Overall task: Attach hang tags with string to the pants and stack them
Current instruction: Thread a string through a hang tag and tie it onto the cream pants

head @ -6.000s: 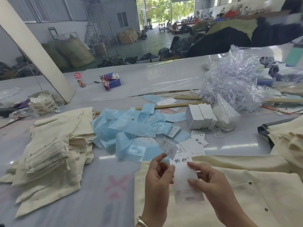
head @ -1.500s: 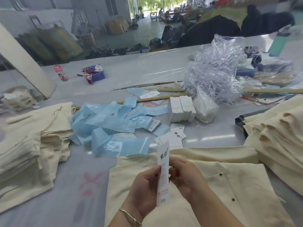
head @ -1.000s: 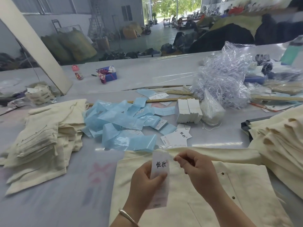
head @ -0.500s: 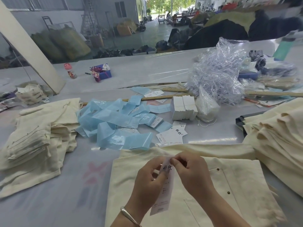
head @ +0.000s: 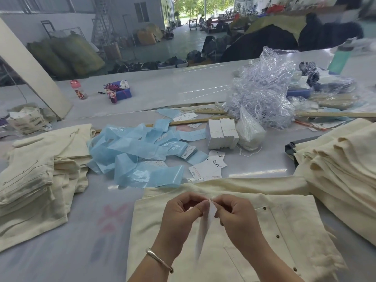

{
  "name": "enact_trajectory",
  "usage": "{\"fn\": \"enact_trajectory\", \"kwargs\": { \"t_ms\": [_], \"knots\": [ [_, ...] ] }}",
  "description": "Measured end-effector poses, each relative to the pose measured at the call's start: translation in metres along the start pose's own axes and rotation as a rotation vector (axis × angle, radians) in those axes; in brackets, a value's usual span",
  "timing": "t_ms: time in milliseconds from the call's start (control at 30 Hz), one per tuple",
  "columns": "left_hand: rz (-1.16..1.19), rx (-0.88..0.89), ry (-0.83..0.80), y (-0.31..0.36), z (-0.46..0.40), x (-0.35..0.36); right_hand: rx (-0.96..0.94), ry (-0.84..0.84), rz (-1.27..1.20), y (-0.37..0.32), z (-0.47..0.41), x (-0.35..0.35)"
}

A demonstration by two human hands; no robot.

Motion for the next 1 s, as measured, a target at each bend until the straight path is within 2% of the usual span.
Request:
{"fn": "enact_trajectory", "kwargs": {
  "t_ms": [67,233,333,400,467,667,733,867,1000],
  "knots": [
    [-0.128,0.048,-0.002,0.001,-0.003,0.002,0.008,-0.024,0.013,0.002,0.0,-0.003],
    [-0.414,0.141,-0.025,0.01,-0.007,0.013,-0.028,0.21,0.152,0.005,-0.001,-0.025],
    [-0.518,0.25,-0.04,0.019,-0.006,0.029,-0.076,0.105,0.038,0.003,0.001,-0.029],
    [-0.496,0.288,-0.065,0.022,-0.006,0.043,-0.053,0.002,-0.073,0.006,0.005,-0.029],
    [-0.474,0.282,-0.11,0.019,-0.006,0.059,-0.001,-0.009,-0.147,0.015,0.011,-0.036],
    [-0.445,0.163,-0.266,-0.023,-0.009,0.111,0.092,0.219,-0.08,0.059,0.035,-0.093],
    [-0.471,0.099,-0.328,-0.047,-0.011,0.131,0.158,0.345,0.006,0.078,0.047,-0.121],
    [-0.7,0.083,-0.42,-0.089,-0.022,0.164,0.271,0.684,0.274,0.103,0.075,-0.189],
    [-0.924,0.085,-0.48,-0.111,-0.052,0.187,0.171,0.939,0.399,0.096,0.095,-0.232]
  ]
}}
Point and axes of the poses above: each hand's wrist, its own z-axis away from the middle knuckle, its own x-axis out of the palm, y = z × x, the point moved 4 cm from there along -z, towards the middle knuckle, and after that the axes turned 15 degrees about z, right-handed, at the moved point
